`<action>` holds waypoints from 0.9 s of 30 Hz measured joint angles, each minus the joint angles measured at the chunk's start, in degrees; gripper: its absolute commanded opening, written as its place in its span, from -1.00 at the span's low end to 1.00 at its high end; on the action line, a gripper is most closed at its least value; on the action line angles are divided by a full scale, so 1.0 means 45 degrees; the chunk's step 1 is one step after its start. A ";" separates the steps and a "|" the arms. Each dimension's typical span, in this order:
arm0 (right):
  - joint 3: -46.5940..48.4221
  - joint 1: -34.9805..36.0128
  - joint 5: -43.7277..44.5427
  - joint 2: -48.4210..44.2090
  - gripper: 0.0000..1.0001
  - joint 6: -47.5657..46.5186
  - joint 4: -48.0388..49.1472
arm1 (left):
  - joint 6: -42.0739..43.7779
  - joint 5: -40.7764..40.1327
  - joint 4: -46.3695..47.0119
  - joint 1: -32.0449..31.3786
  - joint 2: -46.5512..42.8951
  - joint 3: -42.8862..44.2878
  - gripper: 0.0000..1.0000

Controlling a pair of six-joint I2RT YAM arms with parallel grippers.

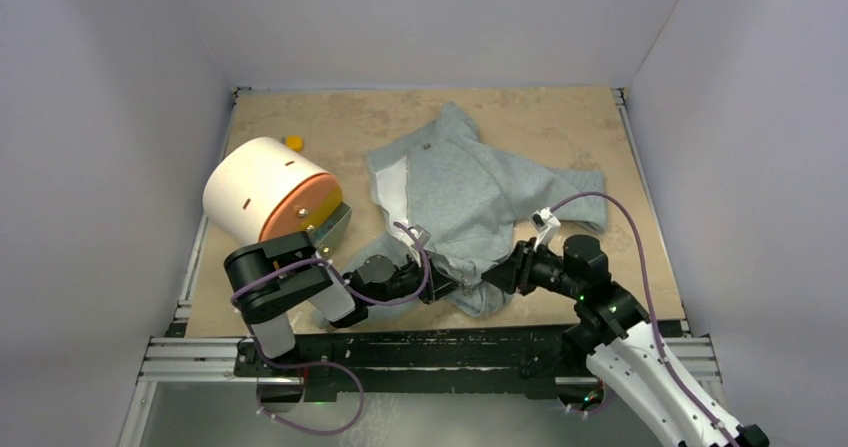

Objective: Zip up the jacket

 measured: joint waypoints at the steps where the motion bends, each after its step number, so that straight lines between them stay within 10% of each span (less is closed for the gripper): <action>1: -0.0005 0.0000 -0.0044 -0.0053 -0.26 -0.0073 -0.0097 | -0.0039 0.0000 -0.0005 0.0000 0.0000 0.0000 -1.00; 27: -0.2210 0.2744 0.2132 0.1758 -0.08 -0.0714 0.3449 | -0.0087 0.0199 -0.0544 0.0000 0.0233 0.0393 -1.00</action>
